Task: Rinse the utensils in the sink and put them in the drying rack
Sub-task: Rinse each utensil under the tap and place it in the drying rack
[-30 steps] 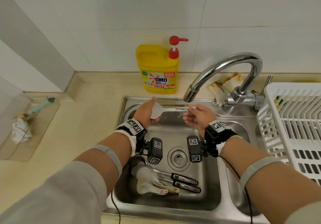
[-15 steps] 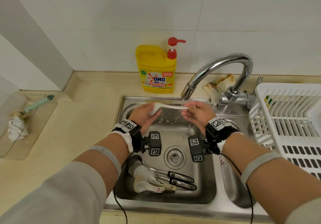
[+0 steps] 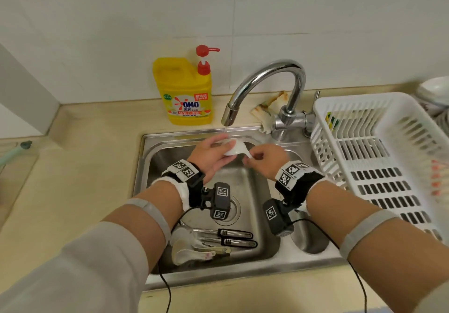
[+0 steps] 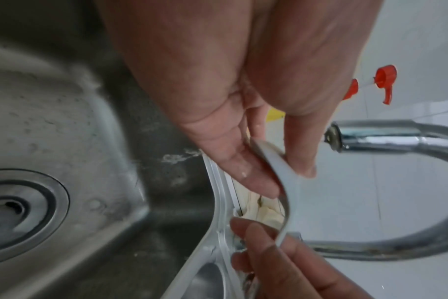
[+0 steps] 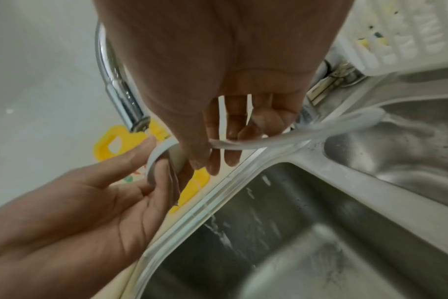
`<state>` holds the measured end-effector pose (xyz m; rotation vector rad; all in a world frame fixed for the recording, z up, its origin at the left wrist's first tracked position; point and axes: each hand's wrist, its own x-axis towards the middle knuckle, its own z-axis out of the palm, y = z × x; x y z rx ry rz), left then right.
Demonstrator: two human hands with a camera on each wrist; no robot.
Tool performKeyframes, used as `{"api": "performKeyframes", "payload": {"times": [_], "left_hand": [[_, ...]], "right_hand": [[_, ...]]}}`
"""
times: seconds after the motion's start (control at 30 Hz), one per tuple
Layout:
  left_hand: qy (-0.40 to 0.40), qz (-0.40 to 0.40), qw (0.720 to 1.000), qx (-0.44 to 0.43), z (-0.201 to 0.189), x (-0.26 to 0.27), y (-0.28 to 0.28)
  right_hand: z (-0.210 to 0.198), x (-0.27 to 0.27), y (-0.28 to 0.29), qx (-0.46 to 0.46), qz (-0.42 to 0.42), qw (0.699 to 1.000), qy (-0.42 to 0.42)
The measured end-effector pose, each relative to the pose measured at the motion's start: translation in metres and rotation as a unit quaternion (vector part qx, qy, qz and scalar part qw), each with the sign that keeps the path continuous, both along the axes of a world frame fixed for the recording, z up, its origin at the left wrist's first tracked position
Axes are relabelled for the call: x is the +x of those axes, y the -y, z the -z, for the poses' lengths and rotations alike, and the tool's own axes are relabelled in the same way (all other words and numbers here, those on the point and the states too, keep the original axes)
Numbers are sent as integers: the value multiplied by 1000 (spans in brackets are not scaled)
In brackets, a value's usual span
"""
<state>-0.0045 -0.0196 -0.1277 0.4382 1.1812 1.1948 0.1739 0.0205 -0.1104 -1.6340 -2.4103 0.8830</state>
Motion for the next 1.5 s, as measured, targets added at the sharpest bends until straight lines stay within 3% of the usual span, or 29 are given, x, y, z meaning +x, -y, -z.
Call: {"api": "performKeyframes", "payload": {"times": [0.17, 0.27, 0.4, 0.5, 0.6, 0.7, 0.77, 0.97, 1.13, 1.3, 1.4, 1.5], "left_hand": [[-61, 70, 995, -21, -20, 36, -3], [-185, 124, 975, -24, -21, 63, -12], [-389, 201, 898, 50, -17, 97, -28], [-511, 235, 823, 80, -17, 119, -36], [-565, 235, 787, 74, -13, 141, -40], [-584, 234, 775, 53, -7, 160, -44], [-596, 234, 767, 36, -6, 170, -44], [-606, 225, 763, 11, -8, 184, -43], [-623, 223, 750, -9, -10, 185, -42], [-616, 221, 756, -21, -9, 183, -39], [-606, 218, 765, -23, -9, 176, -34], [-611, 211, 763, -24, -12, 164, -24]], "right_hand": [[-26, 47, 0, 36, 64, 997, -33], [-56, 83, -10, 40, 90, 992, -79], [-85, 145, -45, 60, 154, 977, -134], [-80, 193, -78, 21, 195, 980, -38], [-45, 229, -93, -60, 201, 977, 46], [2, 241, -96, -91, 177, 978, 67], [29, 241, -97, -110, 165, 980, 37], [72, 231, -101, -83, 139, 987, -10], [75, 230, -105, -126, 172, 974, -72], [67, 237, -105, -133, 178, 971, -87], [43, 239, -109, -66, 137, 987, -47], [-1, 225, -112, 12, 82, 993, -90]]}}
